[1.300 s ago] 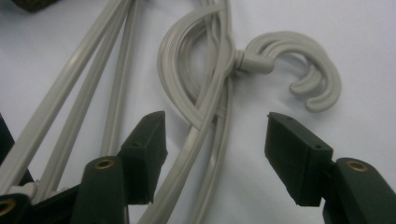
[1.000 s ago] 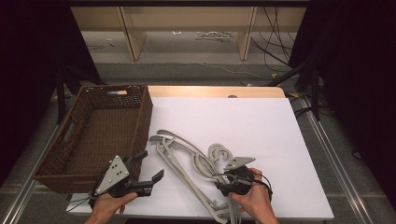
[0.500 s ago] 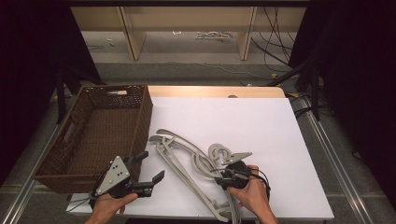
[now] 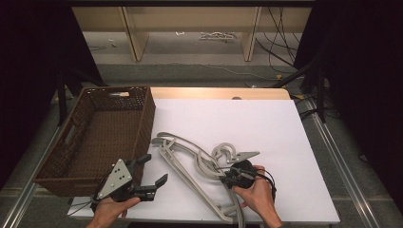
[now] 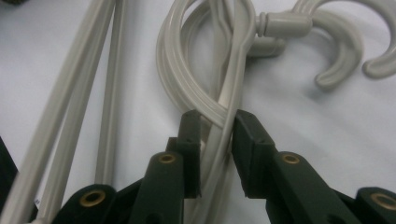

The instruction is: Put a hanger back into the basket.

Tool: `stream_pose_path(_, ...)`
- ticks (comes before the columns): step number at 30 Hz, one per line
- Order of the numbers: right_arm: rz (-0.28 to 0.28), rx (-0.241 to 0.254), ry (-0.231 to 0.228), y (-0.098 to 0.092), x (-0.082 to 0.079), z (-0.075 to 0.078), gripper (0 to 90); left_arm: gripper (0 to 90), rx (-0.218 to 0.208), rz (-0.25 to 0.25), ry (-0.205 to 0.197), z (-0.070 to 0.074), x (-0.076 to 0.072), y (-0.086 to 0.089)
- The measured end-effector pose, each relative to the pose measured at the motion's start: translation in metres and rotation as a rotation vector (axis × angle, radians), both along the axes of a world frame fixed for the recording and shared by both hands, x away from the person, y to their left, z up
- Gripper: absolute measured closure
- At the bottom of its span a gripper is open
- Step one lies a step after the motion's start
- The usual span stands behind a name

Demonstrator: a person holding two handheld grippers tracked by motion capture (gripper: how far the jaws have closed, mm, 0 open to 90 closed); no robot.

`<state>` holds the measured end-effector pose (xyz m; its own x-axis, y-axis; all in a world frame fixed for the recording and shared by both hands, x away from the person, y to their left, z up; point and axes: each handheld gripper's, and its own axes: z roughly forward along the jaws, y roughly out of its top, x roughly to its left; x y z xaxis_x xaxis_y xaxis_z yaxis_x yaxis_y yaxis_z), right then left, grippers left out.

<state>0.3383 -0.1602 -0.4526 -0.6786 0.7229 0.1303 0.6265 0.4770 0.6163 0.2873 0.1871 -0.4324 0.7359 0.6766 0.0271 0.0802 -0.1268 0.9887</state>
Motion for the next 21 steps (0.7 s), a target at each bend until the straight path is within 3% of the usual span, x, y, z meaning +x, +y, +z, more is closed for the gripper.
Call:
stream_pose_path(1, -0.004, 0.005, 0.004, -0.001, -0.001, 0.003, 74.4, 16.6, 0.001, -0.001, 0.0, 0.0, 0.0, 0.0)
stream_pose_path(2, 0.004, -0.001, -0.026, -0.001, -0.001, 0.003, 74.5, 16.6, 0.001, -0.001, 0.0, 0.0, 0.0, 0.0)
stream_pose_path(7, -0.004, 0.016, -0.017, 0.0, -0.004, 0.007, 75.3, 16.7, -0.001, -0.004, -0.001, 0.0, -0.001, 0.0)
stream_pose_path(12, -0.035, 0.087, -0.07, 0.001, -0.007, 0.01, 77.8, 16.7, 0.001, -0.006, 0.001, 0.0, -0.001, 0.0)
stream_pose_path(16, -0.039, 0.136, -0.065, 0.001, -0.011, 0.021, 79.9, 16.7, -0.001, -0.007, 0.001, 0.0, -0.001, 0.0)
stream_pose_path(21, -0.004, 0.19, -0.066, -0.003, -0.015, 0.028, 81.3, 16.7, -0.007, -0.012, -0.009, 0.0, -0.001, 0.0)
